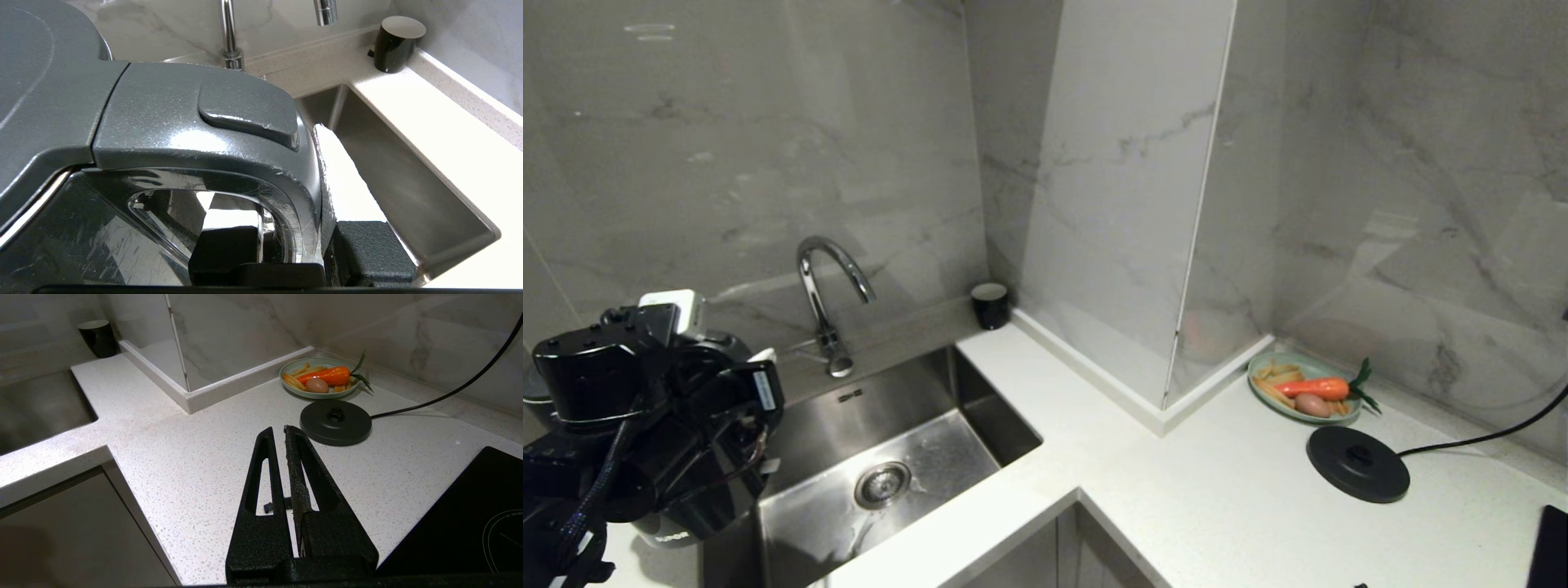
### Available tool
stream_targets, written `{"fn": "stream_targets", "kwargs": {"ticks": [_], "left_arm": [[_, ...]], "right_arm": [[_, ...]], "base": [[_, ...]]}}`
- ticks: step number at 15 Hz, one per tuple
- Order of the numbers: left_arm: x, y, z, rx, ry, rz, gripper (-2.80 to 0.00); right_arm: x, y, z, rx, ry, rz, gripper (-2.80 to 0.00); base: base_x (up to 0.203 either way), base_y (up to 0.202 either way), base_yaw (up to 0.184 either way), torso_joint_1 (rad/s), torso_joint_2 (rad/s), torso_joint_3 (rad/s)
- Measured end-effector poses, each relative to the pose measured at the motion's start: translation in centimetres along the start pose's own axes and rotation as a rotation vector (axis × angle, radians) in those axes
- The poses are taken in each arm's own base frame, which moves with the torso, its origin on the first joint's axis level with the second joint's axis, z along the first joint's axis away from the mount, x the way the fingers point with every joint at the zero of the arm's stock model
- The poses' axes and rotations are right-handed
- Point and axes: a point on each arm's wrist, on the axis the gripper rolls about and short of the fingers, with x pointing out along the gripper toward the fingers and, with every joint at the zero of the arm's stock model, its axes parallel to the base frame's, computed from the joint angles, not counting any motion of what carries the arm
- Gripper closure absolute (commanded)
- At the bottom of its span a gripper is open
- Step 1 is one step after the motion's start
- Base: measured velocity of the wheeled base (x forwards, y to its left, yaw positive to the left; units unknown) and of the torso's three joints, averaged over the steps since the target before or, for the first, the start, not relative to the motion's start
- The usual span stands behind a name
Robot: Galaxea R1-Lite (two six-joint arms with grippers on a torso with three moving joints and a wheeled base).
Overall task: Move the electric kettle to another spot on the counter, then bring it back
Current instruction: Place it on the power base
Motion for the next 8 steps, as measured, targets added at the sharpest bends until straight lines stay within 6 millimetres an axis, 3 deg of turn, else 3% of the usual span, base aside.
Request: {"fn": "stream_targets", "kwargs": {"ticks": [5, 8], "left_arm": [[0.00, -0.04, 0.02, 0.000, -0.001, -0.001, 0.00], [-0.01, -0.02, 0.02, 0.001, 0.000, 0.000, 0.00]], "right_arm": [[0.00, 0.00, 0.00, 0.000, 0.000, 0.000, 0.00], [0.00, 0.00, 0.00, 0.000, 0.000, 0.000, 0.00]], "base": [[0.000, 0.000, 0.000, 0.000, 0.00, 0.000], [0.002, -0.119, -0.001, 0.004, 0.00, 0.003]]}}
